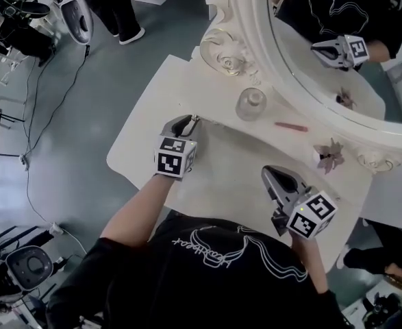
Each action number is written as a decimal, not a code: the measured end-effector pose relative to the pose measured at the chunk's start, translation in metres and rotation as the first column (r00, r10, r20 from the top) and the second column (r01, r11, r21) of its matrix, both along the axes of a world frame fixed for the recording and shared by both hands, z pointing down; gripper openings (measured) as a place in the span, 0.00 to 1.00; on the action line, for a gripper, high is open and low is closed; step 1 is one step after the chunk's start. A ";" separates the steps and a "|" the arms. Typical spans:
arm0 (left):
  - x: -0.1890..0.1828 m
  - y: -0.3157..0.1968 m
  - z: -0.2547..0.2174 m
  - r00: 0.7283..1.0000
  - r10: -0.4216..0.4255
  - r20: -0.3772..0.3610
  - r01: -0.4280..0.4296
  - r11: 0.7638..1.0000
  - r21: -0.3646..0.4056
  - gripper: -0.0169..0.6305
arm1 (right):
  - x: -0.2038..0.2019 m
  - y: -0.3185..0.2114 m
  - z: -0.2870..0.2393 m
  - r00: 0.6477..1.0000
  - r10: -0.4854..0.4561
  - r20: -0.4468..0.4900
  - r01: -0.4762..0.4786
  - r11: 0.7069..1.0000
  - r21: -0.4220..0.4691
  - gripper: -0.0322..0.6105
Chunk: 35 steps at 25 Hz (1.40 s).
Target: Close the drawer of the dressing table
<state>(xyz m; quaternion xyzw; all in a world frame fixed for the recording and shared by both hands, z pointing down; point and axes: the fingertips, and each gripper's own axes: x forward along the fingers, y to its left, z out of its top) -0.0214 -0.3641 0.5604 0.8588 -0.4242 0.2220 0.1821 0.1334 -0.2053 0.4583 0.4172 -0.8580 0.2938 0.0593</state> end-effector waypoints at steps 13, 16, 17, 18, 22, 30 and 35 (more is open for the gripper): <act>0.008 -0.010 0.002 1.000 -0.009 0.002 0.009 1.000 0.001 0.18 | 0.010 0.001 0.002 1.000 0.013 0.004 -0.013 1.000 -0.002 0.06; 0.008 -0.011 0.002 1.000 -0.012 -0.001 0.012 1.000 0.006 0.18 | 0.010 0.001 0.001 1.000 0.012 0.003 -0.012 1.000 0.002 0.05; 0.009 -0.010 0.002 1.000 -0.011 0.002 0.011 1.000 0.009 0.18 | 0.011 0.001 0.000 1.000 0.011 0.001 -0.011 1.000 0.003 0.06; 0.009 -0.010 0.002 1.000 -0.006 0.007 0.006 1.000 0.012 0.18 | 0.011 0.002 -0.001 1.000 0.011 -0.001 -0.011 1.000 0.005 0.06; 0.009 -0.004 0.001 1.000 0.012 -0.014 -0.012 1.000 -0.005 0.26 | 0.010 0.006 -0.005 1.000 0.005 -0.008 -0.005 1.000 0.017 0.06; -0.003 0.028 -0.035 0.993 -0.001 -0.120 0.001 1.000 -0.005 0.36 | -0.003 0.023 -0.021 0.999 -0.034 -0.026 0.036 0.997 0.063 0.06; 0.007 0.068 -0.082 0.980 0.066 -0.185 -0.067 0.998 0.001 0.36 | -0.002 0.033 -0.038 0.999 -0.041 -0.023 0.043 0.994 0.100 0.06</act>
